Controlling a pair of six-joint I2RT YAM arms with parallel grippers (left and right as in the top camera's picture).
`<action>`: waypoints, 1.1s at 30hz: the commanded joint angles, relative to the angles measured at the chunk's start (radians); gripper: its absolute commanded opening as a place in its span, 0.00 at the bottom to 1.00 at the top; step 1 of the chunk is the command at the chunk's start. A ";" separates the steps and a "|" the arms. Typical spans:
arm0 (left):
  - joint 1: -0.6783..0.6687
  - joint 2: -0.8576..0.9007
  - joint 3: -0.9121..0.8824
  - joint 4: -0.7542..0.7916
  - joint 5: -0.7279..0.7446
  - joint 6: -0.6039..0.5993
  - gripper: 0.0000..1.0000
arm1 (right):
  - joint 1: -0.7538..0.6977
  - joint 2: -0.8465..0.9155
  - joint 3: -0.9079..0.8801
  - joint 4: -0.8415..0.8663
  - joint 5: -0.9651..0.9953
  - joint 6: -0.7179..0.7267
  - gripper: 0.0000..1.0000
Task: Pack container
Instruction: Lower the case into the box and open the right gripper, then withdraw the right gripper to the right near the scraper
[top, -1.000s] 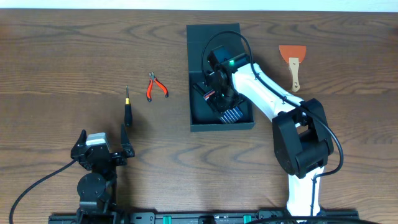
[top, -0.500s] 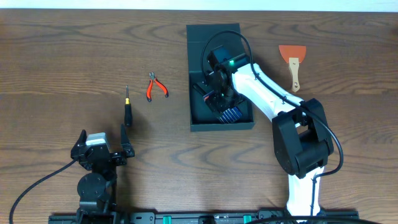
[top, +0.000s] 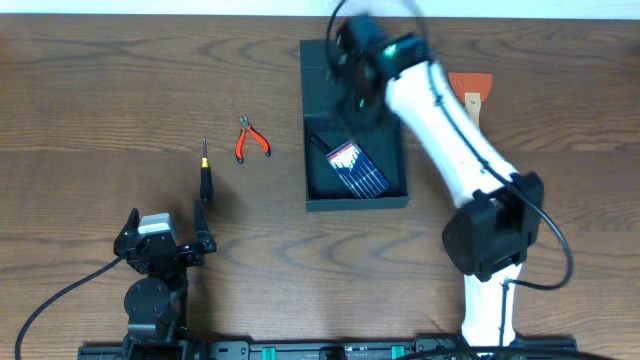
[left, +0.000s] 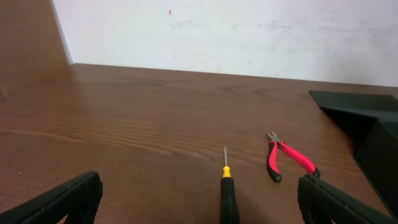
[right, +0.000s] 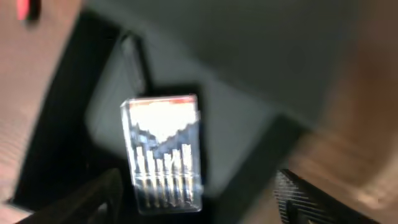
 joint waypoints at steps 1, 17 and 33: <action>0.005 -0.006 -0.026 -0.016 -0.019 -0.002 0.98 | -0.081 -0.015 0.176 -0.072 0.116 0.091 0.81; 0.005 -0.006 -0.026 -0.016 -0.019 -0.002 0.99 | -0.587 -0.003 0.110 -0.150 0.035 0.148 0.88; 0.005 -0.006 -0.026 -0.016 -0.019 -0.002 0.99 | -0.640 -0.003 -0.150 -0.053 0.027 0.124 0.99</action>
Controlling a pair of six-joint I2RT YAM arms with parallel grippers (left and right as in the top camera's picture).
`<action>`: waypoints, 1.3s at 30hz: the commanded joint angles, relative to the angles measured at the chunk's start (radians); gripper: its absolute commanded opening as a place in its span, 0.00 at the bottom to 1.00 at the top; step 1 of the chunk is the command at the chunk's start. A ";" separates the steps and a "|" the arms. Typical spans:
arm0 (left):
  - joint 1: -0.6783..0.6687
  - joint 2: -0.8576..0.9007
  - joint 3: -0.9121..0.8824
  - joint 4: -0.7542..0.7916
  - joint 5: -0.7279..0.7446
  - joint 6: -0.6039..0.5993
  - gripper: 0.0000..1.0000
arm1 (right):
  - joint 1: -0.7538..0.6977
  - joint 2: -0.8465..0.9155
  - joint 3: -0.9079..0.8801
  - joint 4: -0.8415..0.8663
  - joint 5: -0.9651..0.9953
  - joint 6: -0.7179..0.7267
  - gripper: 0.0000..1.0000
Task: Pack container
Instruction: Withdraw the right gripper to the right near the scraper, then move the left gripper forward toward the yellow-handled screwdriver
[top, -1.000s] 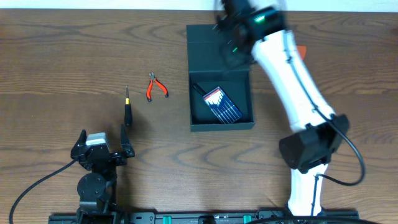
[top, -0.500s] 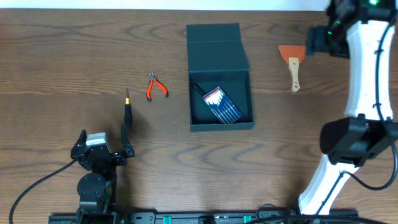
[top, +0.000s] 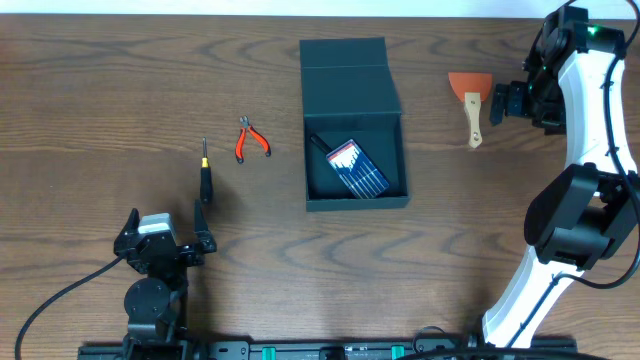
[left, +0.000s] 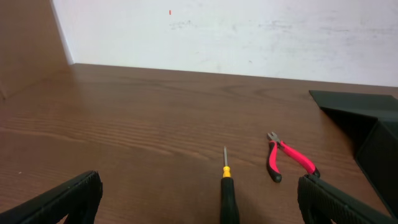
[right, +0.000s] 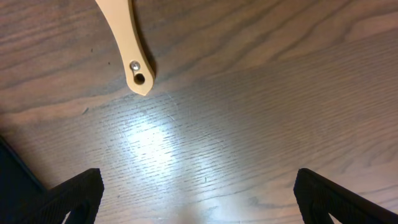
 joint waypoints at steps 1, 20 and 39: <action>0.005 -0.006 -0.026 -0.016 -0.019 -0.002 0.99 | -0.003 0.002 -0.006 0.001 -0.008 -0.005 0.99; 0.005 -0.004 -0.013 0.090 0.057 0.027 0.99 | -0.003 0.002 -0.006 0.001 -0.007 -0.005 0.99; 0.005 1.130 0.958 -0.492 0.162 0.049 0.99 | -0.003 0.002 -0.006 0.001 -0.007 -0.005 0.99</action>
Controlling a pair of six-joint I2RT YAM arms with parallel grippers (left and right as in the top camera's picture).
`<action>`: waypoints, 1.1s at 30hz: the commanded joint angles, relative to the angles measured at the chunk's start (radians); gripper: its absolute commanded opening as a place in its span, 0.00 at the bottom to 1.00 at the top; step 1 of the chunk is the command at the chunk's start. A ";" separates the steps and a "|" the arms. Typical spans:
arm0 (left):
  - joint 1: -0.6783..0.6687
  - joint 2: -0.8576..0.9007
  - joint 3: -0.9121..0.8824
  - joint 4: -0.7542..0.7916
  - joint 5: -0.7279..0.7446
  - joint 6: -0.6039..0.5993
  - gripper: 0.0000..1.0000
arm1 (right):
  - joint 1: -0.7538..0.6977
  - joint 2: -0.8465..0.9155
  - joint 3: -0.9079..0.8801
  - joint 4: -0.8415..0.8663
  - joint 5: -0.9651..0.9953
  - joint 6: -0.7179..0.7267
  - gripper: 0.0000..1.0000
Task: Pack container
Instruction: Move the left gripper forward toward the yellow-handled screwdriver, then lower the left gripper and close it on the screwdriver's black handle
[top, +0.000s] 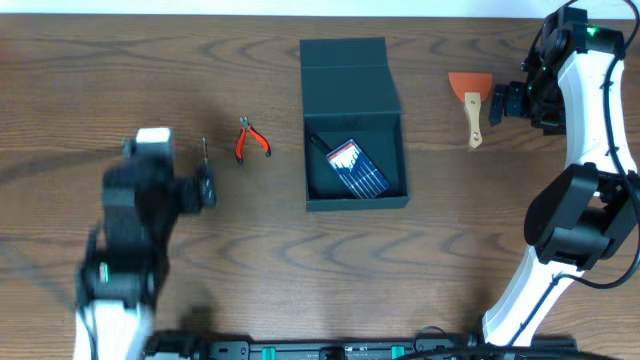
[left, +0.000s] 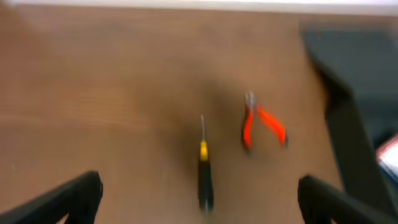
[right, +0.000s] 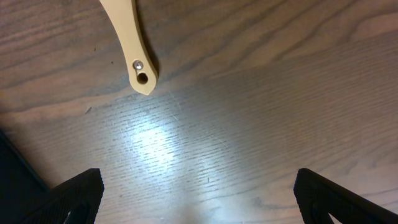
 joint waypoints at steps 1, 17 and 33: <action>0.005 0.230 0.179 -0.112 0.043 0.053 0.98 | -0.003 0.002 -0.003 0.000 0.003 -0.005 0.99; 0.005 0.635 0.319 -0.197 0.066 0.010 0.98 | -0.003 0.002 -0.003 0.000 0.003 -0.005 0.99; 0.005 0.871 0.319 -0.201 0.058 -0.015 0.99 | -0.003 0.002 -0.003 0.000 0.003 -0.005 0.99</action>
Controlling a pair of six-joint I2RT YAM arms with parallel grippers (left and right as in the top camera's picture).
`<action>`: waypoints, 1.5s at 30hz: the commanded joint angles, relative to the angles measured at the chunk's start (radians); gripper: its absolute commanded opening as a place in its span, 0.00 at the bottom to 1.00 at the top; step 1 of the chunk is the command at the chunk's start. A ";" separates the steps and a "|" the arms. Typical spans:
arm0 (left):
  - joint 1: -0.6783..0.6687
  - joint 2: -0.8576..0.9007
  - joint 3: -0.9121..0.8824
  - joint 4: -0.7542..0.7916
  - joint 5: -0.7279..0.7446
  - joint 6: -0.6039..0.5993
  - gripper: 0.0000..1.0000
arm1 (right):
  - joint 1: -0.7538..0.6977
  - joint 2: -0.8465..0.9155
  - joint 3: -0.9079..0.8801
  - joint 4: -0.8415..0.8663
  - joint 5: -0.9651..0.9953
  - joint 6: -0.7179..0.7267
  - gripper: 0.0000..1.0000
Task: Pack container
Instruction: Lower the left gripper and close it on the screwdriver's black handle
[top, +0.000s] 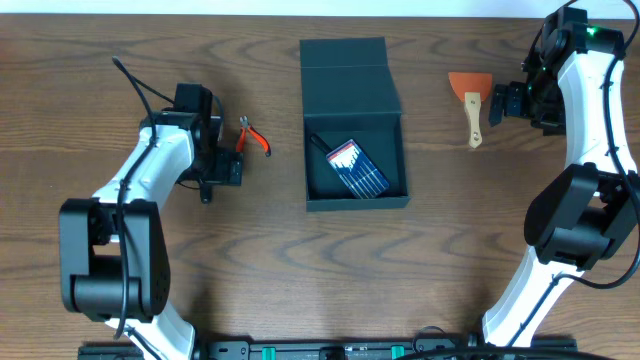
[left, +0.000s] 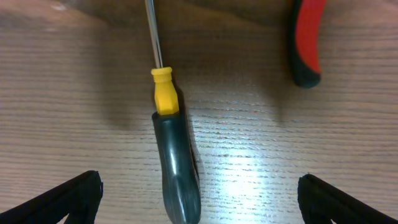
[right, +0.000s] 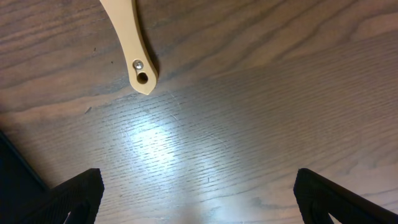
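Note:
The screwdriver (left: 176, 168), dark handle and yellow collar, lies on the table with my left gripper (left: 199, 208) open low over its handle end, one finger on each side. Red-handled pliers (top: 252, 140) lie just to its right. The open dark box (top: 394, 190) in the middle holds a clear case of bits (top: 357, 167). An orange scraper (top: 471, 98) with a wooden handle (right: 127, 43) lies at the far right. My right gripper (right: 199, 208) stands open beside the handle's end, holding nothing.
The box lid (top: 345, 65) lies folded back toward the far edge. The left arm (top: 150, 175) reaches across the left half of the table. The right arm (top: 590, 120) stands along the right edge.
My left gripper was blurred, high above the screwdriver and pliers; now it is low over the screwdriver's handle, still open. The right gripper and the scraper have not moved.
At first my right gripper was over the box with the bit case in it, the left parked at the front edge. Then the right stood open by the scraper handle at the far right. The left arm later left its place and now straddles the screwdriver.

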 joint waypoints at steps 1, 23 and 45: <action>0.006 0.026 0.018 -0.004 -0.006 -0.039 0.99 | -0.003 0.002 -0.002 -0.001 0.003 -0.005 0.99; 0.101 0.081 0.015 -0.002 0.059 -0.158 0.99 | -0.003 0.002 -0.002 -0.001 0.003 -0.005 0.99; 0.100 0.121 0.015 -0.026 0.119 -0.158 0.56 | -0.003 0.002 -0.002 -0.001 0.003 -0.005 0.99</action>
